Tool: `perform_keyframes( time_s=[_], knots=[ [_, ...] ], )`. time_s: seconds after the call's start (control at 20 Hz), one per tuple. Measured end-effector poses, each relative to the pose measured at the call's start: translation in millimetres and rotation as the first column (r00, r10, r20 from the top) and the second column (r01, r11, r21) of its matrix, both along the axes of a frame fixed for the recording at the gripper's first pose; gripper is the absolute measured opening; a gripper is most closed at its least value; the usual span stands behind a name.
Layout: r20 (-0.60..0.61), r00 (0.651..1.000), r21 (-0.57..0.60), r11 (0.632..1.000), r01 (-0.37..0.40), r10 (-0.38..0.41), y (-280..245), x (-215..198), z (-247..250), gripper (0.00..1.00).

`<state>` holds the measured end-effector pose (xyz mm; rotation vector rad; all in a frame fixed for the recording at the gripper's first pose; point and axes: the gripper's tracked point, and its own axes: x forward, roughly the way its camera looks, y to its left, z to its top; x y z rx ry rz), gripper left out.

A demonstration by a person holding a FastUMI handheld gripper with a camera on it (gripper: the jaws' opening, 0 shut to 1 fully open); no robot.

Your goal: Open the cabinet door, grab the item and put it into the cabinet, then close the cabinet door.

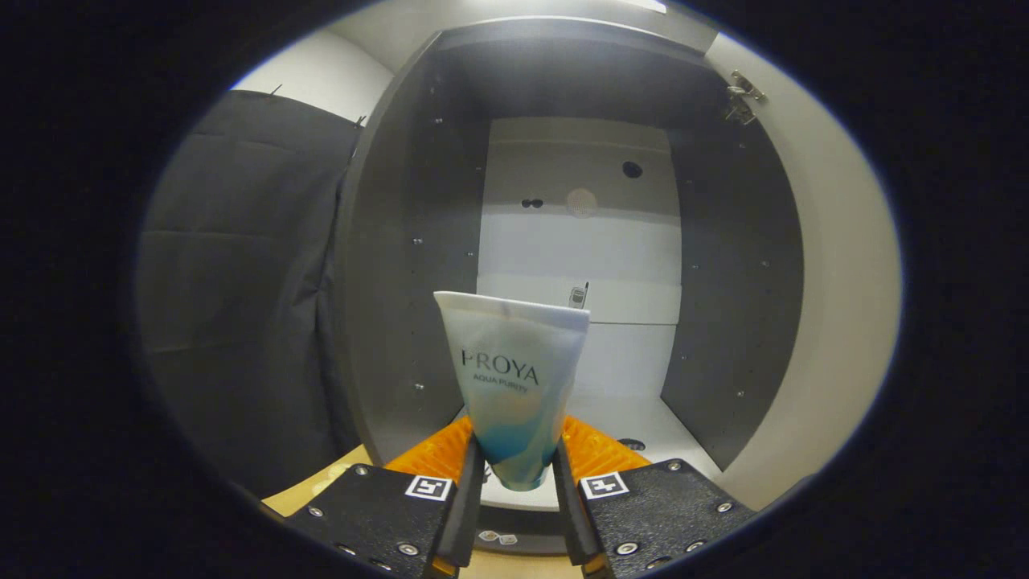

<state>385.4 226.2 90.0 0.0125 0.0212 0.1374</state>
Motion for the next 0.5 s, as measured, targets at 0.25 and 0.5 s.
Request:
perform_keyframes(
  time_s=[0.25,0.5],
  knots=[
    [-0.020,0.998,0.014,0.999,0.052,-0.052,-24,80,-6,0.44],
    [-0.057,0.994,-0.015,0.996,0.092,-0.093,-43,147,-29,0.44]
  ],
)
